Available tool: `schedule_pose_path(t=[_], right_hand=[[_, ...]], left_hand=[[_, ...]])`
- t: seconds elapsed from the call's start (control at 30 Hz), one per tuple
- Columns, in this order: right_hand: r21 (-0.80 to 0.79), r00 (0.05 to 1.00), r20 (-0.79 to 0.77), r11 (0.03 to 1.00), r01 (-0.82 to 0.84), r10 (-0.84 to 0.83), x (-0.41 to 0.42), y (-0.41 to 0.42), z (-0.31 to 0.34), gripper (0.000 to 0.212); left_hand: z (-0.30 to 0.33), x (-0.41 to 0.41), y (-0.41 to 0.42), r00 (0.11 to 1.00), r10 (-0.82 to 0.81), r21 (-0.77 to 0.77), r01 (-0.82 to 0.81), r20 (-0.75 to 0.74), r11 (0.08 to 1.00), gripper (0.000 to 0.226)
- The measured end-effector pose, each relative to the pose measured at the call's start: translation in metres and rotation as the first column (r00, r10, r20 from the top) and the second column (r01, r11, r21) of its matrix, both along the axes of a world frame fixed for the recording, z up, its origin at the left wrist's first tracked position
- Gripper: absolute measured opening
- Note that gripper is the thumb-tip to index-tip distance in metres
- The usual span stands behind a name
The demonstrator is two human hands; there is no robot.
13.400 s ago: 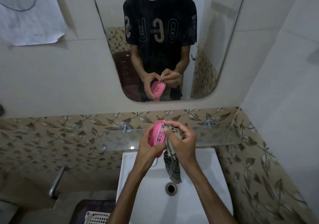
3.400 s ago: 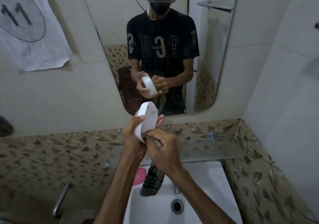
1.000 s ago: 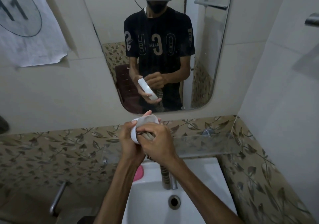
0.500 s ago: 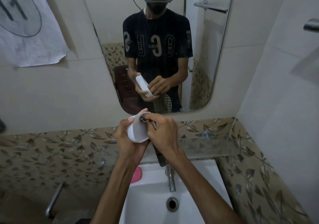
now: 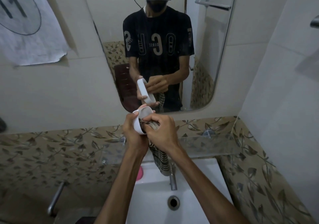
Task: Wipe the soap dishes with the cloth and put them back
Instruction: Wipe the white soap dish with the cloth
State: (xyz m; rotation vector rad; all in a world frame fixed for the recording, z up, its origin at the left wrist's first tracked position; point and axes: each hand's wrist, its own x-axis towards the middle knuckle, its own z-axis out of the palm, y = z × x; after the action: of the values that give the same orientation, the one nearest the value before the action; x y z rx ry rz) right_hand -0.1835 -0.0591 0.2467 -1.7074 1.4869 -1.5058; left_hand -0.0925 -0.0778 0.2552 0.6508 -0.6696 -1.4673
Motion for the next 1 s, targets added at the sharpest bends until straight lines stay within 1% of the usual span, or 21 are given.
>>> schedule_pose_path(t=[0.03,0.1,0.13,0.17,0.2,0.27,0.3,0.33,0.37,0.43,0.53,0.63,0.73,0.8,0.9,0.93,1.0], right_hand=[[0.007,0.999,0.044,0.999,-0.031,0.031,0.003,0.001,0.0,0.013],[0.037,0.99,0.116,0.995,-0.089,0.084,0.008,0.003,0.0,0.012],[0.057,0.979,0.17,0.991,-0.119,0.108,0.008,0.003,0.0,0.014],[0.08,0.955,0.268,0.985,-0.155,0.129,0.008,0.003,0.0,0.018],[0.099,0.901,0.409,0.974,-0.202,0.145,0.007,0.004,0.001,0.019],[0.078,0.73,0.669,0.963,-0.259,0.142,0.005,0.007,0.003,0.017],[0.048,0.661,0.739,0.97,-0.239,0.126,0.004,0.009,0.002,0.015],[0.023,0.629,0.77,0.98,-0.197,0.109,0.002,0.011,0.002,0.013],[0.002,0.641,0.763,0.99,-0.142,0.09,0.0,0.012,0.0,0.01],[-0.037,0.715,0.696,0.998,-0.047,0.06,-0.004,0.015,-0.004,0.004],[-0.148,0.827,0.562,0.987,0.065,0.03,-0.006,0.018,-0.01,0.006],[-0.298,0.899,0.435,0.95,0.097,0.045,-0.005,0.017,-0.011,0.014],[-0.323,0.914,0.406,0.935,0.145,-0.002,-0.008,0.011,-0.012,0.014],[-0.318,0.901,0.433,0.928,0.194,-0.04,-0.013,0.01,-0.012,0.012],[-0.288,0.87,0.486,0.924,0.251,-0.085,-0.022,0.009,-0.011,0.013],[-0.263,0.858,0.507,0.932,0.249,-0.086,-0.023,0.009,-0.01,0.013],[-0.213,0.839,0.539,0.952,0.221,-0.074,-0.025,0.01,-0.01,0.015]], left_hand=[[-0.003,0.001,-0.001,0.999,0.025,0.009,-0.025,0.032,1.0,0.045],[-0.006,0.002,0.0,0.994,0.07,0.005,-0.07,0.08,0.998,0.043],[-0.007,0.002,0.001,0.992,0.09,0.01,-0.091,0.084,0.996,0.042],[-0.007,0.003,0.001,0.993,0.099,0.02,-0.101,0.069,0.995,0.039],[-0.005,0.003,0.001,0.993,0.107,0.038,-0.109,0.039,0.993,0.036],[-0.002,0.003,0.001,0.991,0.119,0.089,-0.112,-0.067,0.99,0.037],[-0.002,0.004,0.001,0.985,0.112,0.116,-0.097,-0.134,0.989,0.04],[-0.002,0.005,0.001,0.976,0.101,0.145,-0.074,-0.193,0.987,0.045],[-0.002,0.006,0.001,0.968,0.089,0.176,-0.047,-0.236,0.983,0.049],[-0.005,0.008,0.003,0.959,0.07,0.235,-0.003,-0.275,0.972,0.056],[-0.005,0.005,0.007,0.951,0.068,0.284,0.022,-0.303,0.959,0.059],[-0.003,-0.003,0.015,0.963,0.034,0.261,0.038,-0.268,0.965,0.063],[-0.004,-0.005,0.025,0.97,-0.066,0.188,0.112,-0.232,0.976,0.066],[-0.003,-0.002,0.028,0.981,-0.153,0.146,0.17,-0.119,0.975,0.063],[-0.004,0.004,0.033,0.972,-0.199,0.164,0.178,0.123,0.97,0.068],[-0.004,0.004,0.034,0.959,-0.216,0.163,0.187,0.184,0.969,0.064],[-0.003,0.004,0.037,0.937,-0.236,0.165,0.198,0.26,0.966,0.048]])
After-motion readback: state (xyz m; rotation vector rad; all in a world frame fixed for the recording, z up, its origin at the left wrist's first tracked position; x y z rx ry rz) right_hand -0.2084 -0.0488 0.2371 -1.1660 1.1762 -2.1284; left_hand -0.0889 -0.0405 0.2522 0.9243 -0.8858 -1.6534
